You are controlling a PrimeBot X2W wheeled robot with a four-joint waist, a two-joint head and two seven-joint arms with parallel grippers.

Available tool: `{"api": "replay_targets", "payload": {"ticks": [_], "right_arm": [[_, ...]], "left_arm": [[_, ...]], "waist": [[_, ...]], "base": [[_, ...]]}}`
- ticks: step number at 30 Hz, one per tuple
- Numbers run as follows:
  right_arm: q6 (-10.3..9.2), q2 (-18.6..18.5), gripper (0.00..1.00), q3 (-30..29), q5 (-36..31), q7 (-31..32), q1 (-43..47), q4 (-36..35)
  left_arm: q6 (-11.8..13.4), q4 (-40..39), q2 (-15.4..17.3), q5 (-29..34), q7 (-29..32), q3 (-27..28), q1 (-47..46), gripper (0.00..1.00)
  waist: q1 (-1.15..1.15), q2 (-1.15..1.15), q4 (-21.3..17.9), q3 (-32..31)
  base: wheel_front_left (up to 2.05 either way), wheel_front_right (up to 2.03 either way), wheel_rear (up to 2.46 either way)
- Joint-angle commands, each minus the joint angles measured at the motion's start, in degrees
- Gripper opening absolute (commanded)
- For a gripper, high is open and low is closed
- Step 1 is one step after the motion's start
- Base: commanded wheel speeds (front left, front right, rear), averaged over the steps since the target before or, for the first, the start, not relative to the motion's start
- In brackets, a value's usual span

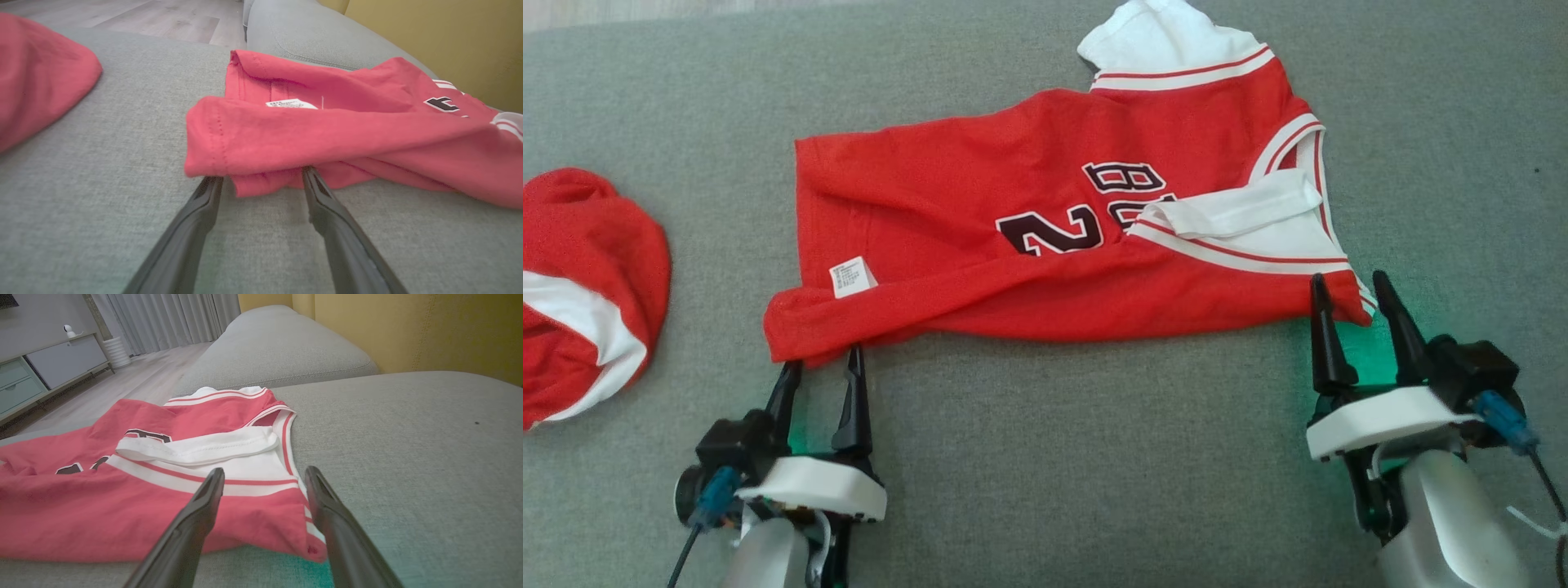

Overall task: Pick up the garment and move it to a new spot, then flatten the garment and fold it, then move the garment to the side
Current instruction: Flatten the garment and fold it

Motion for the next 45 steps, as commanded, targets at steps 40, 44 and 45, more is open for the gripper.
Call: {"api": "replay_targets", "payload": {"ticks": [40,44,45], "right_arm": [[-0.05,-0.17,0.00,-2.67,13.47,-0.63,-10.91,9.25],[-0.05,-0.72,0.00,-3.68,13.30,-0.63,-10.72,10.03],[-0.05,-0.88,0.00,-3.67,13.43,-0.63,-10.17,10.32]], "left_arm": [[-0.89,-8.13,3.10,2.06,-0.30,-2.03,-5.38,0.00],[-0.90,-8.68,3.84,1.50,-0.30,-2.65,-4.20,0.00],[-0.90,-8.52,3.94,1.42,-0.30,-2.87,-3.36,0.00]], "waist": [[-0.01,0.00,1.73,-3.12],[-0.01,0.00,1.81,-7.19],[-0.01,0.00,1.78,-8.05]], "base": [[0.00,0.00,0.00],[0.00,0.00,0.00],[0.00,0.00,0.00]]}}
